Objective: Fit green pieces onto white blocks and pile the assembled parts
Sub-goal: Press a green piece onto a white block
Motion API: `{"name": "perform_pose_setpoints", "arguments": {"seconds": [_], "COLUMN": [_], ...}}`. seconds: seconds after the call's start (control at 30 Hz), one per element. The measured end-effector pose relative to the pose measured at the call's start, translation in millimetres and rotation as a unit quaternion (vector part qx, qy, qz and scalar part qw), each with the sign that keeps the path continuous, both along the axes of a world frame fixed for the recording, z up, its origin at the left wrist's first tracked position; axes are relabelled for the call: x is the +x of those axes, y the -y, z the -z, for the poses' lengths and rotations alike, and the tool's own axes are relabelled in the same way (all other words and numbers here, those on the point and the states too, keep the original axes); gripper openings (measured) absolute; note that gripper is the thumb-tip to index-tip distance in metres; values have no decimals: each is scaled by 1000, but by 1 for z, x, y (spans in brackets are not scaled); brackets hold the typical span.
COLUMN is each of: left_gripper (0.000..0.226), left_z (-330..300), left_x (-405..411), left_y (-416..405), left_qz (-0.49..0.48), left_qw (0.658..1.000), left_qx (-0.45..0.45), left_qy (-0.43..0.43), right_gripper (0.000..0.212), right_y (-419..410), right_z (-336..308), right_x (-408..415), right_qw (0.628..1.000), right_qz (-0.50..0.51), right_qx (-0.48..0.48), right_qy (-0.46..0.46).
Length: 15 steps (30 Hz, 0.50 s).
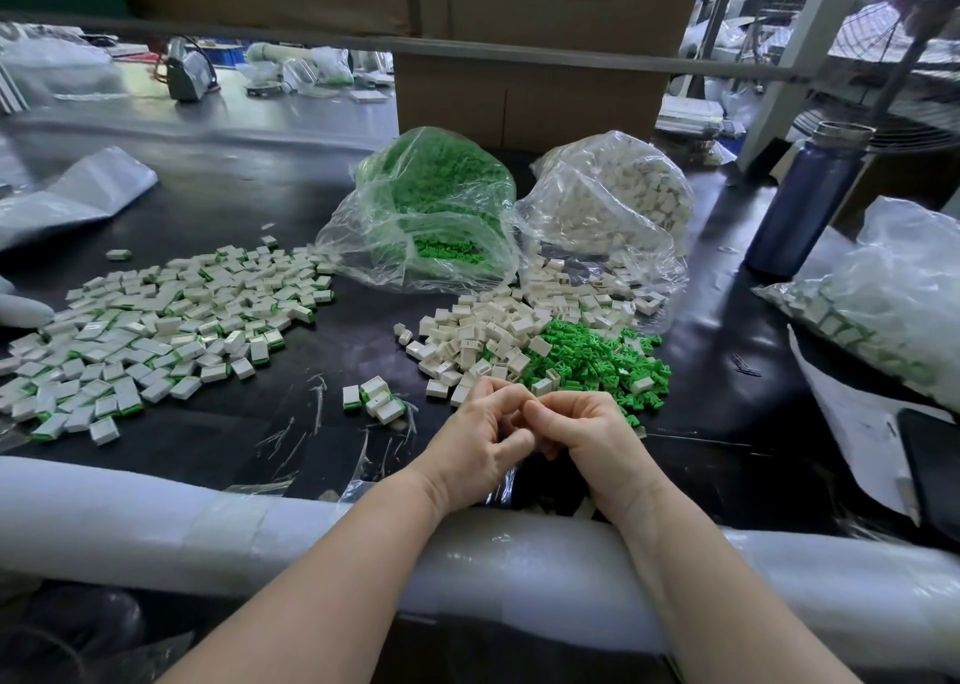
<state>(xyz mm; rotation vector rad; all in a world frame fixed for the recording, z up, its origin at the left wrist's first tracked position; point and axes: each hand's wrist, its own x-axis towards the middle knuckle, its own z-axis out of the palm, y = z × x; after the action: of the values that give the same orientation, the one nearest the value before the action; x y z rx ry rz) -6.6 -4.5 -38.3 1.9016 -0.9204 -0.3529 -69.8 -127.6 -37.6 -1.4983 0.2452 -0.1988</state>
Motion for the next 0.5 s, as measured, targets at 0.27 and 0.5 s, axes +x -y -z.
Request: {"name": "perform_pose_setpoints", "arguments": {"seconds": [0.27, 0.5], "left_gripper": [16, 10], "left_z": [0, 0], "left_x": [0, 0], "left_y": [0, 0], "left_qz": [3, 5], "left_qw": [1000, 1000], "left_qx": [-2, -1], "left_qy": [-5, -9], "right_gripper": [16, 16], "right_y": [0, 1], "right_z": [0, 1], "right_x": [0, 0], "right_qw": [1000, 1000], "right_qz": [2, 2], "right_qx": [3, 2], "right_qy": [-2, -3]}}
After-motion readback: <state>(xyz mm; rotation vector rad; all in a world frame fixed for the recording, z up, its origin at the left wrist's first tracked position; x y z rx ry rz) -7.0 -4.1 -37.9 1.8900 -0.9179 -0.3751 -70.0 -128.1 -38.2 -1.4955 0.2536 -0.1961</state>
